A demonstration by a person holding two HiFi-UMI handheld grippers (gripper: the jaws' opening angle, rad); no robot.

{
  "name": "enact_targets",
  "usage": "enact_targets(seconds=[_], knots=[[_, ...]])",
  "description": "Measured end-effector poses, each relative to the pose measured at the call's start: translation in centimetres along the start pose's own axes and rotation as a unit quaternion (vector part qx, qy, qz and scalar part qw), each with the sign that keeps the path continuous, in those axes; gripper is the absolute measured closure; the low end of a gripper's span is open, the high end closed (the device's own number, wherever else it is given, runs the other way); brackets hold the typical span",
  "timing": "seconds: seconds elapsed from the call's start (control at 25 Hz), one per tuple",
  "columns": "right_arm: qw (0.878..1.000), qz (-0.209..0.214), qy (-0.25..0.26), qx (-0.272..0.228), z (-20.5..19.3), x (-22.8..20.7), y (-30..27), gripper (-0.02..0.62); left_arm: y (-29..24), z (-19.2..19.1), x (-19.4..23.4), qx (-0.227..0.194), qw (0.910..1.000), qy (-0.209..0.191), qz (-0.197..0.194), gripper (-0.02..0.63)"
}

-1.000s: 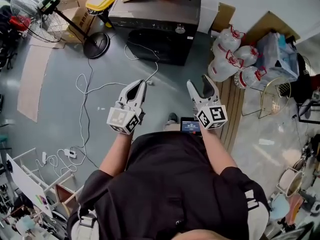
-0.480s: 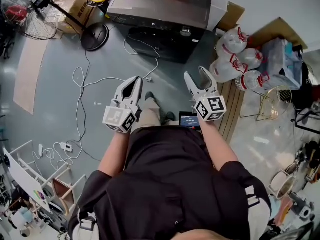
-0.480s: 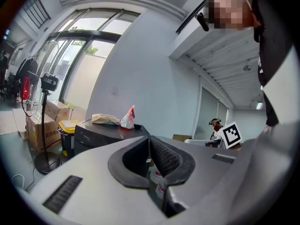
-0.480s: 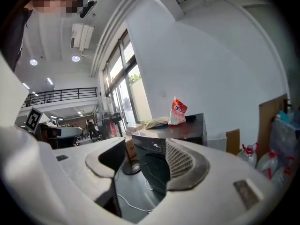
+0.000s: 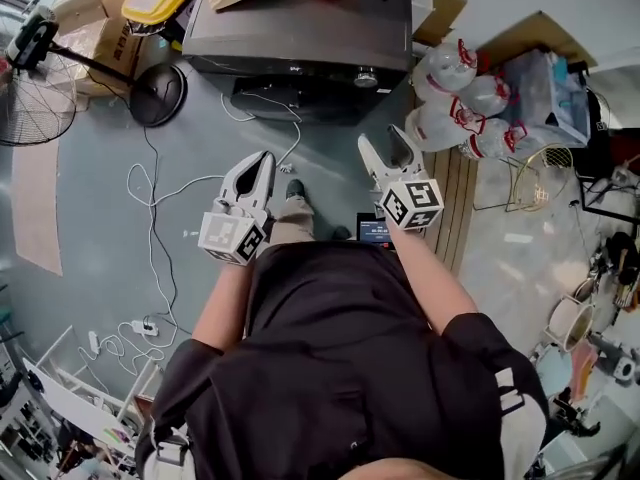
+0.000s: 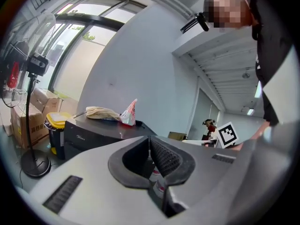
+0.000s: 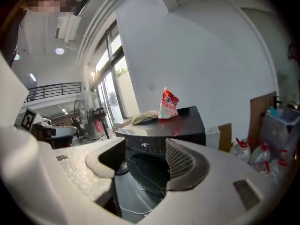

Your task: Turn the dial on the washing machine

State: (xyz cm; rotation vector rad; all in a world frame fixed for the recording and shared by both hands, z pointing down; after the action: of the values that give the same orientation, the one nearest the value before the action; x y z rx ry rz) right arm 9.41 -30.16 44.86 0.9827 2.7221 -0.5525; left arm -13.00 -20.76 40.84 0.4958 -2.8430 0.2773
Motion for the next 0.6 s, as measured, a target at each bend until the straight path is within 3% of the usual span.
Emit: enact_targets(seconds=[0.2, 0.6], knots=[[0.999, -0.045, -0.01, -0.002, 0.0, -0.2, -5.3, 0.324, -3.0, 1.2, 5.0, -0.022, 0.999, -0.035, -0.016, 0.611], [0.992, -0.121, -0.021, -0.001, -1.7, -3.4, -9.7, 0.324, -8.4, -1.2, 8.1, -0.001, 0.9972, -0.001, -0.075, 0.611]])
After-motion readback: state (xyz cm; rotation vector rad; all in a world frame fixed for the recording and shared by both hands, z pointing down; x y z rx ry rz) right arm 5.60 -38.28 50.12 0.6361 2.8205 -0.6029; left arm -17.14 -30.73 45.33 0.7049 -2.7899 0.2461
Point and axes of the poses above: the fingertips, and each gripper's own axes: y backward along the fingers, x to its left, z out of its top, the point moved 3 cm from there along y, backward along the fingers, and after that the axes turned 3 degrees about -y, right-handed, at the moved point
